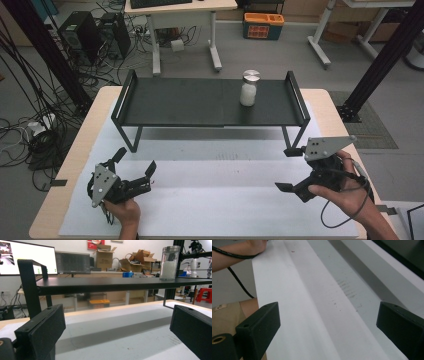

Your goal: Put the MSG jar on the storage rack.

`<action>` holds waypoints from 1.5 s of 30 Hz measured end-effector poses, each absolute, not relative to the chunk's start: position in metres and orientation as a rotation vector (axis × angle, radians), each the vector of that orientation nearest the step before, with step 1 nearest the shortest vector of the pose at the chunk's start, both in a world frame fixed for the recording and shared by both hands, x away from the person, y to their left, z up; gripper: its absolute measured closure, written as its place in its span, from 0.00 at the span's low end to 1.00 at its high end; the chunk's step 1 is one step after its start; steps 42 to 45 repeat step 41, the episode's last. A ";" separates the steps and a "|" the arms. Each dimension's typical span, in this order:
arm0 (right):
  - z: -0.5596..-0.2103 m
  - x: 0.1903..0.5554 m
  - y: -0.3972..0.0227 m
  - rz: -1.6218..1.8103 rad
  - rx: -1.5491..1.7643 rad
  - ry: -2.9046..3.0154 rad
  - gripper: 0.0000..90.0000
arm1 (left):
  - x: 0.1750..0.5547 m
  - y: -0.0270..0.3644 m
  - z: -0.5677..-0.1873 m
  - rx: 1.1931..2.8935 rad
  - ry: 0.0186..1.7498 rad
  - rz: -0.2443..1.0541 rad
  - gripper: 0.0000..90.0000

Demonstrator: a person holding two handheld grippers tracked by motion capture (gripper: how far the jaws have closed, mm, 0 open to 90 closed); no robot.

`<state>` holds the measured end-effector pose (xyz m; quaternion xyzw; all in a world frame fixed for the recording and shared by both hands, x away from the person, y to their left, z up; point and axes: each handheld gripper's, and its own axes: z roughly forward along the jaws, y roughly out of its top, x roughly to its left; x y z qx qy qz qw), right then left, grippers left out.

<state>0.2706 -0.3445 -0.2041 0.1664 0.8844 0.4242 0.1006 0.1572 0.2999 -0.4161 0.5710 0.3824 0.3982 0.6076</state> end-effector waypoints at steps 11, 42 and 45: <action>-0.214 0.282 -0.343 1.288 0.486 2.653 0.05 | 0.157 0.300 -0.417 1.315 0.882 0.920 0.00; -0.223 0.303 -0.324 1.241 0.373 2.804 0.06 | 0.157 0.300 -0.417 1.317 0.882 0.919 0.00; -0.223 0.303 -0.324 1.241 0.373 2.804 0.06 | 0.157 0.300 -0.417 1.317 0.882 0.919 0.00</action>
